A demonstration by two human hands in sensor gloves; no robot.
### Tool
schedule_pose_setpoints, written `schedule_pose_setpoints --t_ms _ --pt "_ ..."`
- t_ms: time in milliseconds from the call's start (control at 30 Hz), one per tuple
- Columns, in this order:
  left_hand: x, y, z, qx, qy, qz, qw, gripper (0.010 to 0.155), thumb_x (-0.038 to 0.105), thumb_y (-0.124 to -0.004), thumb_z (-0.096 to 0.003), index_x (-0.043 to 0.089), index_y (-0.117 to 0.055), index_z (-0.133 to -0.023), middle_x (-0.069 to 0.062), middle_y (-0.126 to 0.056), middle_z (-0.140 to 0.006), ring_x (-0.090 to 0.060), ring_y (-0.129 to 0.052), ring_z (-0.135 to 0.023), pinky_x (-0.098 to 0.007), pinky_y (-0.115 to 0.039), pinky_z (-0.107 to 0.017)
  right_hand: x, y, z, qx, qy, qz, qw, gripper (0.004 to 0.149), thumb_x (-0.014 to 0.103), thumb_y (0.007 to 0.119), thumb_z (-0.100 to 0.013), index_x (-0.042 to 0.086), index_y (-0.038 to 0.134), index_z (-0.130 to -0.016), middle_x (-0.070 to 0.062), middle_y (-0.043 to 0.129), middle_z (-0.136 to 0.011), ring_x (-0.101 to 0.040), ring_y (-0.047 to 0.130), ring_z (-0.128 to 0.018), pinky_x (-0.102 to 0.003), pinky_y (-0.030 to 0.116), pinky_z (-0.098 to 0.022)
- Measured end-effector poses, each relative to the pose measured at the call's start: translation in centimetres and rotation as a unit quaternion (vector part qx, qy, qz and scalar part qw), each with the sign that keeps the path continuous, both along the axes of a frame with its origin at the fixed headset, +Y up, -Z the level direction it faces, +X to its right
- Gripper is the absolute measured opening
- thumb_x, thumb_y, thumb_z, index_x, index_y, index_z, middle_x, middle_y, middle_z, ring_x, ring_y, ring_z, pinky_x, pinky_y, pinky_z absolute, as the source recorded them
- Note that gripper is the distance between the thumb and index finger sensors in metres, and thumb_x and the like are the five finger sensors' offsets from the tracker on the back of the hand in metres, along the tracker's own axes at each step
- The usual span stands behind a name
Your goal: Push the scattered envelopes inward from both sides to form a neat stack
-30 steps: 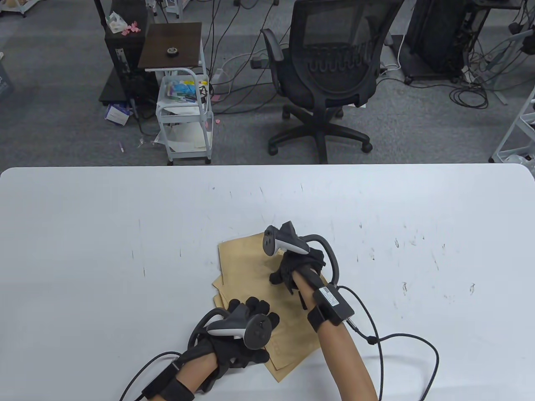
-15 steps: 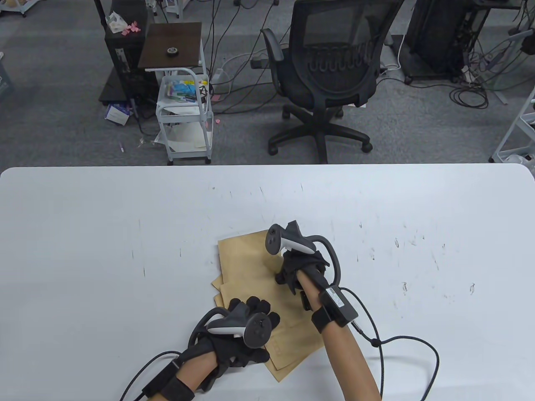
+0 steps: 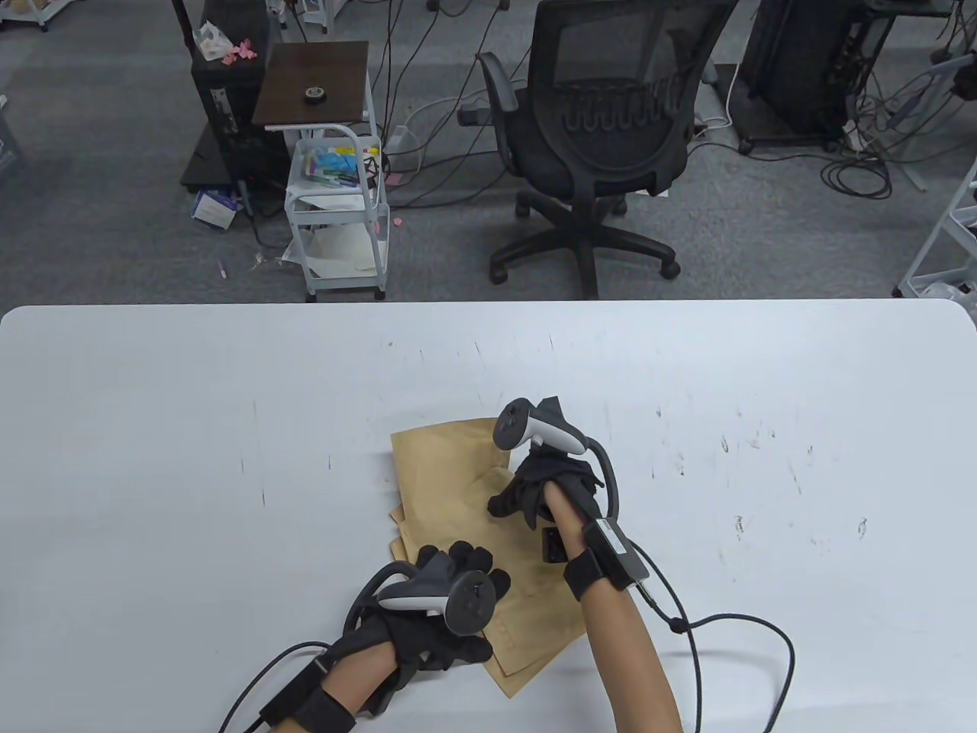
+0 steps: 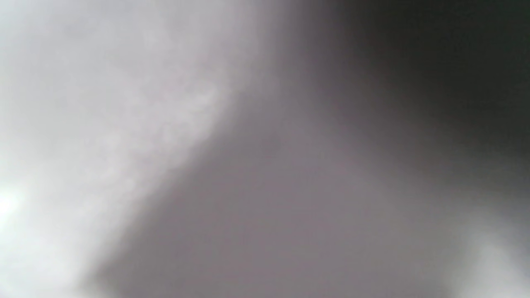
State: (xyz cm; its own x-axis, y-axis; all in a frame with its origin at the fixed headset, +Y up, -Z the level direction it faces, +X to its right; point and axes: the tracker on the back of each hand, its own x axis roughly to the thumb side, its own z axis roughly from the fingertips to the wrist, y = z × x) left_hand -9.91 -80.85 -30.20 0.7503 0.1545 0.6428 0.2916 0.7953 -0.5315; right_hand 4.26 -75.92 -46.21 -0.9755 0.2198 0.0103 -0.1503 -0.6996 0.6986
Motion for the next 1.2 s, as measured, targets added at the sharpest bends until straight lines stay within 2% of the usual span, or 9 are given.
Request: schedule_pose_setpoints --t_ms 233,533,633,767,867,933,1067,1133,1200 --pt "0.0 0.0 0.0 0.003 -0.002 0.0 1.0 0.087 0.058 -0.048 -0.0453 0.026 0.009 -0.103 -0.011 0.02 -0.106 -0.041 0.016 -0.1 -0.072 -0.003 -0.072 -0.3 0.4 -0.1 0.004 0.034 0.017 0.999 0.045 0.045 0.076 -0.048 0.016 0.077 -0.082 -0.013 0.081 -0.078 -0.04 0.084 -0.066 -0.066 0.06 -0.062" --pt "0.0 0.2 0.1 0.021 -0.001 -0.012 1.0 0.088 0.06 -0.047 -0.0448 0.027 0.01 -0.103 -0.011 0.021 -0.105 -0.04 0.017 -0.099 -0.072 -0.004 -0.073 0.5 1.0 -0.1 0.013 0.045 -0.061 0.997 0.048 0.035 0.084 -0.044 0.012 0.074 -0.085 -0.01 0.093 -0.073 -0.029 0.098 -0.061 -0.055 0.076 -0.057" --pt "-0.3 0.5 0.2 0.063 0.004 -0.037 0.997 0.092 0.066 -0.045 -0.0417 0.028 0.016 -0.1 -0.007 0.026 -0.103 -0.039 0.021 -0.098 -0.072 -0.003 -0.073 1.8 1.9 0.0 0.022 0.04 -0.124 0.991 0.05 0.035 0.086 -0.043 0.012 0.073 -0.085 -0.006 0.094 -0.069 -0.024 0.1 -0.054 -0.057 0.071 -0.061" --pt "-0.7 1.7 0.0 0.144 0.026 -0.05 0.988 0.1 0.069 -0.049 -0.0408 0.025 0.022 -0.095 -0.009 0.03 -0.101 -0.041 0.023 -0.098 -0.072 -0.001 -0.072 4.1 4.2 0.5 0.104 -0.001 -0.196 0.975 0.059 0.036 0.087 -0.042 0.008 0.068 -0.089 -0.003 0.093 -0.065 -0.021 0.1 -0.05 -0.06 0.068 -0.063" --pt "-1.8 3.4 -0.6 0.242 0.063 -0.024 0.968 0.102 0.069 -0.051 -0.0398 0.024 0.021 -0.095 -0.01 0.027 -0.102 -0.042 0.019 -0.099 -0.072 -0.004 -0.073 6.1 5.7 1.3 0.173 -0.024 -0.275 0.945 0.066 0.036 0.088 -0.041 0.003 0.064 -0.092 -0.001 0.092 -0.064 -0.02 0.1 -0.049 -0.062 0.068 -0.063" --pt "-3.4 5.0 -1.0 0.325 0.104 0.017 0.94 0.103 0.068 -0.054 -0.0393 0.023 0.019 -0.096 -0.011 0.025 -0.103 -0.042 0.017 -0.1 -0.072 -0.005 -0.073 7.4 6.5 2.0 0.213 -0.023 -0.33 0.919 0.063 0.035 0.088 -0.041 0.005 0.065 -0.092 -0.001 0.092 -0.065 -0.02 0.099 -0.05 -0.064 0.068 -0.063" --pt "-7.4 8.3 -1.8 0.409 0.194 0.067 0.889 0.106 0.069 -0.053 -0.0395 0.018 0.022 -0.094 -0.014 0.025 -0.102 -0.044 0.015 -0.1 -0.073 -0.008 -0.073 9.5 8.4 3.7 0.316 0.019 -0.398 0.861 0.056 0.036 0.089 -0.04 0.014 0.07 -0.088 0.002 0.093 -0.065 -0.019 0.1 -0.052 -0.065 0.068 -0.062" --pt "-9.7 9.6 -2.3 0.389 0.247 0.166 0.872 0.108 0.07 -0.054 -0.0397 0.015 0.022 -0.094 -0.018 0.024 -0.101 -0.047 0.012 -0.1 -0.074 -0.011 -0.073 10.6 9.4 4.8 0.379 0.02 -0.429 0.82 0.056 0.037 0.089 -0.039 0.016 0.07 -0.088 0.003 0.093 -0.065 -0.019 0.1 -0.053 -0.066 0.067 -0.062" --pt "-11.7 9.6 -3.1 0.286 0.286 0.304 0.862 0.11 0.07 -0.055 -0.039 0.013 0.021 -0.094 -0.019 0.021 -0.103 -0.048 0.009 -0.1 -0.075 -0.012 -0.072 11.2 10.0 5.7 0.416 0.014 -0.458 0.785 0.056 0.037 0.089 -0.039 0.017 0.07 -0.088 0.004 0.093 -0.065 -0.018 0.1 -0.054 -0.065 0.068 -0.062"
